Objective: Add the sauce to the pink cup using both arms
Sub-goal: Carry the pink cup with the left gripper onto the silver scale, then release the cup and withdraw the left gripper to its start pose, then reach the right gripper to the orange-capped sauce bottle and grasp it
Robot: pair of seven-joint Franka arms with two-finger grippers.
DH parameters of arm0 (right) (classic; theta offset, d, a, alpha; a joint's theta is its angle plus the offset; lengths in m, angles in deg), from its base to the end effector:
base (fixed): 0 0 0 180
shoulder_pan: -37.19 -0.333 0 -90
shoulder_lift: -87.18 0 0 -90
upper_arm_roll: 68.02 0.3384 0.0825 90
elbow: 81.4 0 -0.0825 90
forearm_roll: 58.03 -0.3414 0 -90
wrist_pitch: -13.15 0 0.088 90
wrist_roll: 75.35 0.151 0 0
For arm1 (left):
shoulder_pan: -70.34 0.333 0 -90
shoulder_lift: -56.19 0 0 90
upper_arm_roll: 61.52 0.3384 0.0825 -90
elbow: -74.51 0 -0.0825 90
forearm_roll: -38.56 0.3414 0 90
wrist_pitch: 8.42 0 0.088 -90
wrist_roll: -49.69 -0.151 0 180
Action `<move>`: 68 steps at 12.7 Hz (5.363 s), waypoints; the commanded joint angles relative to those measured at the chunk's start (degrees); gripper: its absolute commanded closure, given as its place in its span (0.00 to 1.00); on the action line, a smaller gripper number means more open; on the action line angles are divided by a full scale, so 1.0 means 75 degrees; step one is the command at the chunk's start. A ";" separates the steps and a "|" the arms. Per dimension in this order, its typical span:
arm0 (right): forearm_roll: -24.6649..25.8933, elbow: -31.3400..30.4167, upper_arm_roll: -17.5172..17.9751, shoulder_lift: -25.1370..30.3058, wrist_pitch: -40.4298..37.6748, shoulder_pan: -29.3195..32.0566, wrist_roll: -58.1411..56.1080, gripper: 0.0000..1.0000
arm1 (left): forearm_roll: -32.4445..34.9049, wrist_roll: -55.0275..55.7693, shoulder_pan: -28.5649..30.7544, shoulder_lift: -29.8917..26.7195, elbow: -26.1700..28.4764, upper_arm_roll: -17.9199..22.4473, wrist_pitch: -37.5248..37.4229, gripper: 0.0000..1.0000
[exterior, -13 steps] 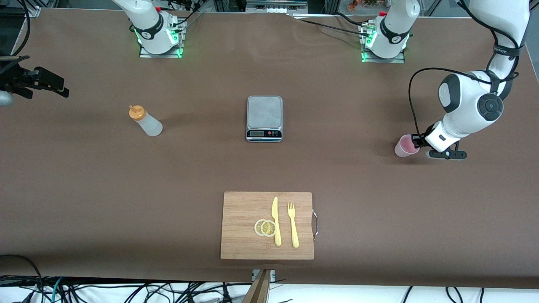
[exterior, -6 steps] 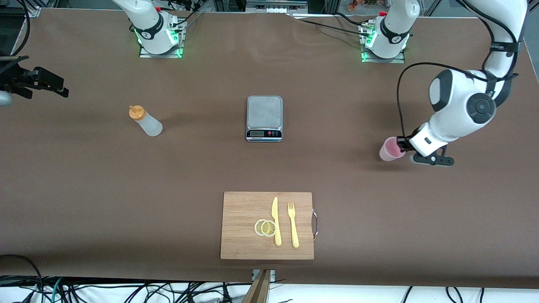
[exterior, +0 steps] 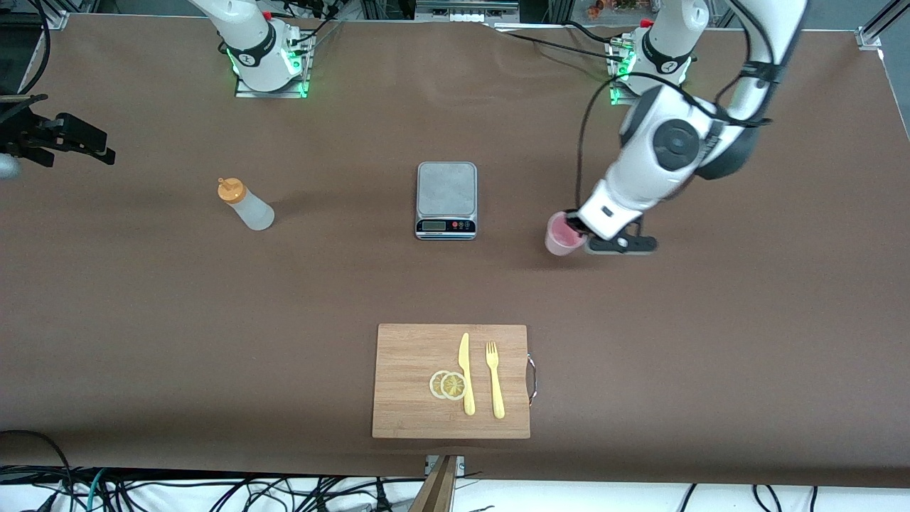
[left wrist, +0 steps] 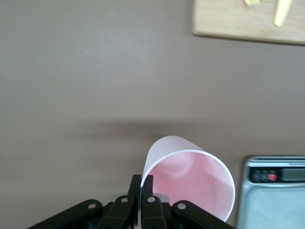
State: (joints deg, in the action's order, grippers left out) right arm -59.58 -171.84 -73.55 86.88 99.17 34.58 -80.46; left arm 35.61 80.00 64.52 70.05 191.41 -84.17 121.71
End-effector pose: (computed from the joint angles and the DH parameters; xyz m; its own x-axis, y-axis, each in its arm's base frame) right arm 0.5015 -0.0212 0.5914 0.9960 0.0402 -0.0795 0.0376 -0.9987 -0.0338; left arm 0.4939 -0.2639 0.3398 0.9954 0.0720 -0.0636 0.0790 -0.9902 0.1152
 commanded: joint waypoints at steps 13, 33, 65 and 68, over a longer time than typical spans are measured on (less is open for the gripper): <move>-0.0040 0.0107 -0.0060 0.0029 -0.0253 0.0020 -0.0080 0.01 | 0.0100 0.3773 -0.3195 0.1831 -0.1512 0.0008 0.0614 1.00; -0.0028 0.0107 -0.0048 0.0029 -0.0278 0.0019 -0.0080 0.01 | -0.0389 0.3904 -0.3196 0.1247 -0.1709 0.0125 -0.0214 0.00; -0.1807 -0.3021 -0.2215 -0.0907 0.1057 -0.0238 -0.9494 0.00 | -0.0064 -0.4183 0.0495 -0.0184 -0.4395 0.3184 -0.5338 0.00; -0.2989 -0.2987 -0.2298 -0.1679 0.0989 0.0065 -1.2083 0.00 | -0.0075 -0.4183 0.0496 -0.0172 -0.4395 0.3195 -0.5339 0.00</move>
State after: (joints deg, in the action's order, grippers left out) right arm -77.03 -194.32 -90.75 77.39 106.49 33.61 -160.81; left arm 34.02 49.85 68.10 67.68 160.79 -60.17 83.31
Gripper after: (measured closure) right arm 0.000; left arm 0.000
